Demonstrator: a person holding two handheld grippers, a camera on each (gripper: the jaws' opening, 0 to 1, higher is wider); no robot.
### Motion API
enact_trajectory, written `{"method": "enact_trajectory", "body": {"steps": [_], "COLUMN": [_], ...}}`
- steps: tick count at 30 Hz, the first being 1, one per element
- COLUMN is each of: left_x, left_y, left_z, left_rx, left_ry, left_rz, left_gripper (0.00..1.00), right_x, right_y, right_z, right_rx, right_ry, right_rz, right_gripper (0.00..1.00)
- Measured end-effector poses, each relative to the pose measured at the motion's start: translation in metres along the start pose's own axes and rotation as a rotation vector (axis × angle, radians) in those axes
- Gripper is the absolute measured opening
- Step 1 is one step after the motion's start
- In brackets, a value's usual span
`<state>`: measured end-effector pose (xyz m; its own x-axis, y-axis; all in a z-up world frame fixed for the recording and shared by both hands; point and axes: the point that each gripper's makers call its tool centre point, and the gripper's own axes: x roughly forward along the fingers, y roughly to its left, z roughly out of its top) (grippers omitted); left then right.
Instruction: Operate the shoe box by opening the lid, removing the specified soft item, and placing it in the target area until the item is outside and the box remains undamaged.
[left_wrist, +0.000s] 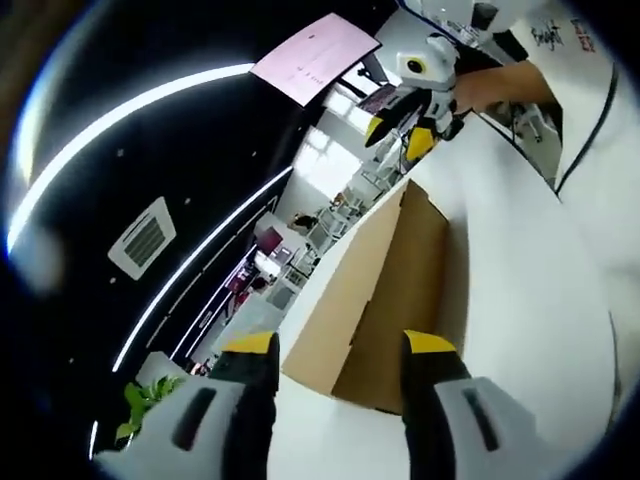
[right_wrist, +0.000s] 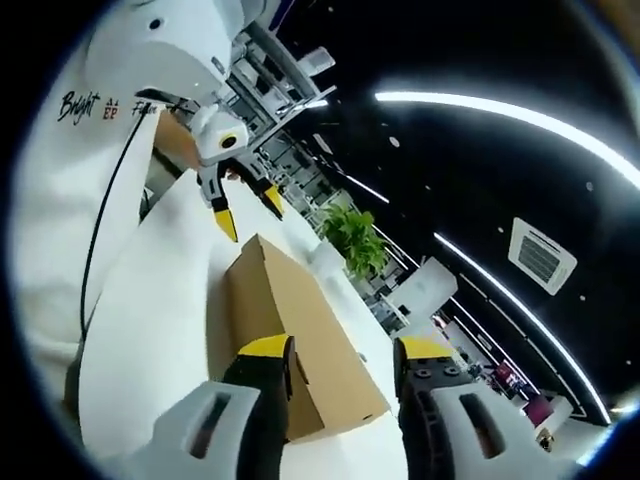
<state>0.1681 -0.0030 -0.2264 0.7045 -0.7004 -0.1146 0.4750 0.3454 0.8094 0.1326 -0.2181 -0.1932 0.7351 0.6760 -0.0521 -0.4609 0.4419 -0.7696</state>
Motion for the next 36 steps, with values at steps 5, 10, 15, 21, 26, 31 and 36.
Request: {"method": "enact_trajectory", "body": {"steps": [5, 10, 15, 21, 26, 31, 36], "left_x": [0.000, 0.002, 0.002, 0.002, 0.004, 0.003, 0.004], "left_y": [-0.004, -0.009, -0.012, -0.012, -0.013, -0.012, -0.013], "left_z": [-0.009, -0.018, -0.017, -0.020, -0.029, -0.031, -0.034], "left_rx": [0.085, 0.162, 0.135, 0.155, 0.185, 0.219, 0.220], "left_ry": [0.027, 0.072, 0.072, 0.079, 0.126, 0.138, 0.138], "left_rz": [0.005, 0.023, 0.013, 0.013, 0.020, 0.027, 0.034], "left_gripper": [0.47, 0.49, 0.47, 0.47, 0.46, 0.46, 0.45], "right_x": [0.001, 0.000, 0.013, 0.019, 0.023, 0.021, 0.018], "right_y": [0.007, 0.022, 0.032, 0.036, 0.040, 0.037, 0.035], "right_z": [-0.015, -0.042, -0.029, -0.028, -0.030, -0.034, -0.045], "right_rx": [-0.041, -0.167, -0.177, -0.190, -0.215, -0.222, -0.285], "right_ry": [0.047, 0.132, 0.126, 0.145, 0.178, 0.188, 0.217], "right_rz": [0.018, 0.073, 0.085, 0.088, 0.101, 0.087, 0.060], "right_gripper": [0.44, 0.49, 0.47, 0.47, 0.44, 0.45, 0.40]}}
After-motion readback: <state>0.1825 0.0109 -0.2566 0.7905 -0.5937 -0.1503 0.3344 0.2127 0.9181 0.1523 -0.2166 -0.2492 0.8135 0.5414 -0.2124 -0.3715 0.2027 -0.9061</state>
